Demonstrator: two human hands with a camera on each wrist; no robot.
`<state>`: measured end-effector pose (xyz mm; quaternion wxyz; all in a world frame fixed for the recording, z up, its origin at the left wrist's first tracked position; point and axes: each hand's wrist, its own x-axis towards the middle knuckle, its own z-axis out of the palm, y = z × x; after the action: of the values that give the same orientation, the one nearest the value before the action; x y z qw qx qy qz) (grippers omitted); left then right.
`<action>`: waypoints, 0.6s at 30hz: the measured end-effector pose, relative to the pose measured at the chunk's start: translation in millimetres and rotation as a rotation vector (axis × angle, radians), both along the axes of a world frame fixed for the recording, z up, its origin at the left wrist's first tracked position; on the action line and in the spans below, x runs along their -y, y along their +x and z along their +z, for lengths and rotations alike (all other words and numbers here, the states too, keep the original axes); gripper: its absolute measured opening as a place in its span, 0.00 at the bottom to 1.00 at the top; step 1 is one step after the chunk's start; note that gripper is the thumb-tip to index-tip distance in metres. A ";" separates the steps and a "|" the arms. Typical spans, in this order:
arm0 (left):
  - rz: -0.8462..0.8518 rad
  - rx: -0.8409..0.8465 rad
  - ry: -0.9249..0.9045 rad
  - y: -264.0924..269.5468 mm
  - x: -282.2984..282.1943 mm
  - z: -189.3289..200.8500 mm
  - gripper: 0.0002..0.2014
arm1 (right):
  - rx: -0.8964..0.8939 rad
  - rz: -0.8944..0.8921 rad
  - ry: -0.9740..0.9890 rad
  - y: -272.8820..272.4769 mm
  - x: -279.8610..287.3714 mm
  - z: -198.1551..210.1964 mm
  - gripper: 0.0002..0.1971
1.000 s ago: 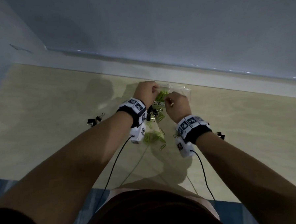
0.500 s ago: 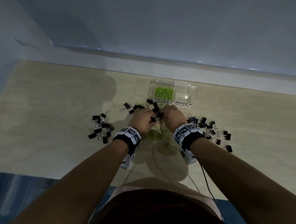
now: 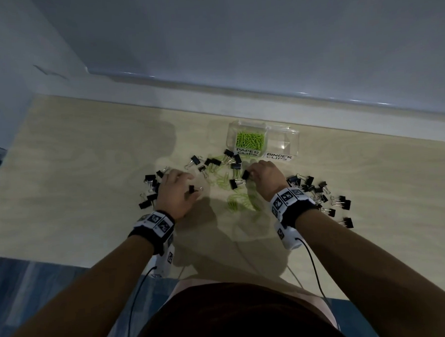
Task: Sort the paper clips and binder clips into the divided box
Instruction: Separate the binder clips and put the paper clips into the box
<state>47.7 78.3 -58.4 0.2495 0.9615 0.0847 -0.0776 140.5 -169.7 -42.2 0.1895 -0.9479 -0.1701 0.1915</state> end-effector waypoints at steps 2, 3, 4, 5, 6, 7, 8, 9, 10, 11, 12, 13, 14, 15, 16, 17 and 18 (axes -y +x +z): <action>-0.085 0.019 0.029 10.0 13.1 4.1 0.20 | 0.014 -0.014 0.004 -2.9 5.3 -0.8 0.12; -0.130 0.026 0.011 17.7 23.8 7.6 0.19 | 0.019 -0.014 0.004 -4.4 7.3 -1.7 0.12; -0.176 0.038 -0.013 26.4 36.3 11.4 0.19 | 0.028 -0.016 0.005 -5.7 8.6 -2.0 0.12; -0.221 0.043 -0.035 35.5 49.4 14.2 0.19 | 0.032 -0.022 0.005 -6.8 8.6 -1.8 0.12; -0.265 0.032 -0.051 44.0 61.7 15.9 0.20 | 0.044 -0.026 0.006 -7.7 7.4 -1.2 0.12; -0.307 0.011 -0.054 51.5 72.3 17.1 0.21 | 0.057 -0.024 0.003 -8.0 4.9 -0.1 0.13; -0.347 -0.017 -0.039 57.3 80.5 16.9 0.22 | 0.063 -0.019 -0.009 -8.2 1.1 0.7 0.13; -0.378 -0.045 -0.013 61.1 86.4 16.5 0.22 | 0.057 -0.018 -0.031 -7.4 -3.6 2.0 0.14; -0.395 -0.074 0.012 62.6 90.2 15.8 0.22 | 0.039 -0.021 -0.062 -6.2 -8.5 3.0 0.15; -0.399 -0.101 0.026 62.6 92.1 14.6 0.21 | 0.017 -0.026 -0.095 -4.8 -12.9 4.5 0.15; -0.394 -0.117 0.029 61.4 93.1 13.8 0.20 | 0.002 -0.032 -0.121 -3.6 -16.6 5.7 0.15; -0.387 -0.122 0.022 59.6 93.1 12.3 0.19 | -0.003 -0.034 -0.137 -2.7 -19.1 6.4 0.15; -0.377 -0.116 0.007 58.0 92.2 11.2 0.19 | 0.000 -0.033 -0.142 -1.7 -20.7 6.6 0.15; -0.368 -0.103 -0.015 56.5 90.6 10.8 0.18 | 0.006 -0.031 -0.138 -1.3 -21.7 7.2 0.15; -0.358 -0.092 -0.043 55.3 88.5 11.0 0.17 | 0.012 -0.031 -0.117 -1.0 -21.8 7.6 0.14; -0.343 -0.083 -0.077 54.3 86.2 11.7 0.17 | 0.015 -0.038 -0.076 -1.0 -20.9 8.7 0.12; -0.324 -0.079 -0.116 53.1 83.9 12.8 0.17 | 0.016 -0.052 -0.018 -0.8 -19.1 8.8 0.10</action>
<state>100.8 -5.6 -45.6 0.2852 0.9428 -0.0662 -0.1593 139.7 -150.7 -33.4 0.1846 -0.9551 -0.1451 0.1805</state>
